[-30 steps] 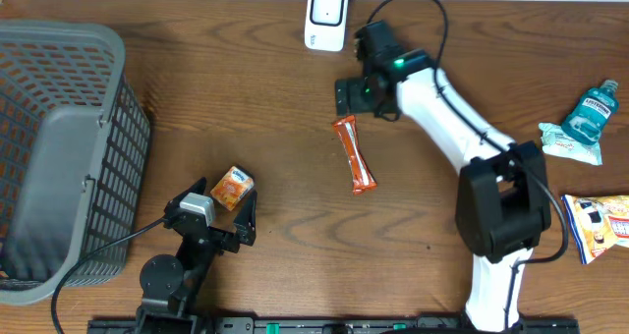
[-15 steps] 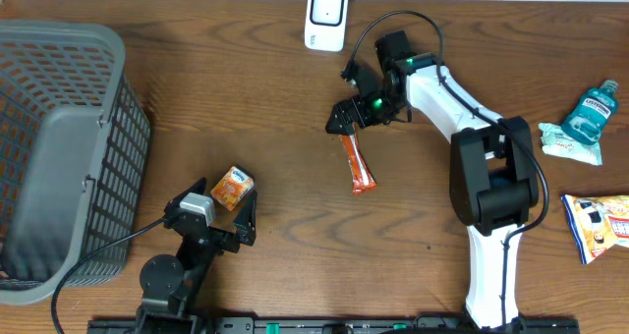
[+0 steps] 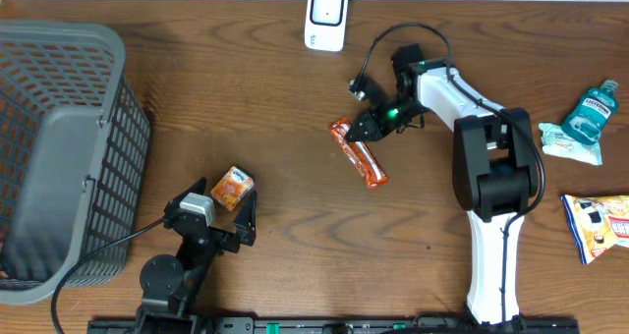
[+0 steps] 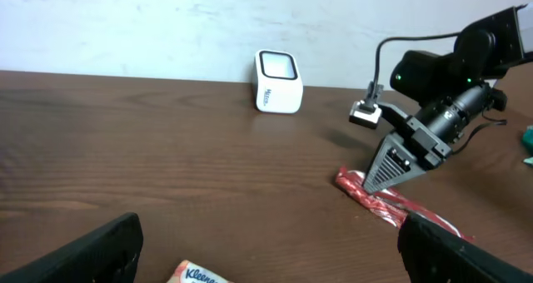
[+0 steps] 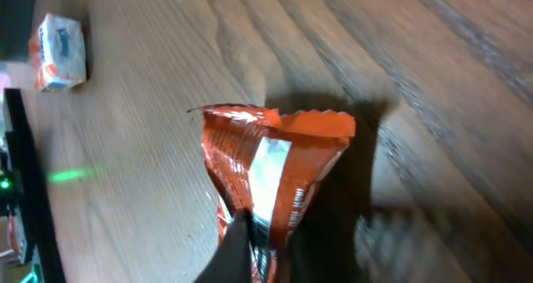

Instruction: Scan the item barcode

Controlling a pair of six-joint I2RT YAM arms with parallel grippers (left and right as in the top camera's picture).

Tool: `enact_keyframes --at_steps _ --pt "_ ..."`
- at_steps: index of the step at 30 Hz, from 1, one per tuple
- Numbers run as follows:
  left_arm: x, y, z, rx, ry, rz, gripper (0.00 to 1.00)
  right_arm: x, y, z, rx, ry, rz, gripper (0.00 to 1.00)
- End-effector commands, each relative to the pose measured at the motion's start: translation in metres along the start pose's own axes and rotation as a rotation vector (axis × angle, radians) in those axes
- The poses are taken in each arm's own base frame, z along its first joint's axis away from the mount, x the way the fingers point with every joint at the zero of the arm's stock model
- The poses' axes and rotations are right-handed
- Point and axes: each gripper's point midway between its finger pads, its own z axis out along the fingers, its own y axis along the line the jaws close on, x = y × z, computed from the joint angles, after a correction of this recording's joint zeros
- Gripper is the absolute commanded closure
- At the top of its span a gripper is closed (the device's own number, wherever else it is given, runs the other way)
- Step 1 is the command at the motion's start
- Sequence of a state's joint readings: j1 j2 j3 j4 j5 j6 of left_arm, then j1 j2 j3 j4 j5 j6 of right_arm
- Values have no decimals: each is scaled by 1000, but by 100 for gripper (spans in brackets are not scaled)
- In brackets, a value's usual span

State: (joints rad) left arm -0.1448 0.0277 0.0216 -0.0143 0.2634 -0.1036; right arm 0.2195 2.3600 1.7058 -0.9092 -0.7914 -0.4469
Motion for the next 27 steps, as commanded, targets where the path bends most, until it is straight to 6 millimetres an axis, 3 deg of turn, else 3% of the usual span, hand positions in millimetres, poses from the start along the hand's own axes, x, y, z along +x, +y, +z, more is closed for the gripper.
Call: enact_keyframes --at_steps 1,4,9,14,17,24,27 --pt "16 2 1 -2 46 -4 2 16 -15 9 27 44 10 99" --pt "16 2 1 -3 46 -4 2 13 -14 8 20 32 11 99" --pt "16 2 1 -2 46 -4 2 -7 -16 -15 94 20 136 99" --pt "16 2 1 -2 46 -4 2 -1 -49 -66 526 137 267 99" --pt "16 2 1 -2 46 -4 2 1 -57 -93 774 164 306 99" --pt "16 2 1 -2 46 -4 2 -9 -43 -127 1313 100 368 99" --pt "16 2 1 -2 46 -4 2 -18 -24 -122 1469 50 318 99"
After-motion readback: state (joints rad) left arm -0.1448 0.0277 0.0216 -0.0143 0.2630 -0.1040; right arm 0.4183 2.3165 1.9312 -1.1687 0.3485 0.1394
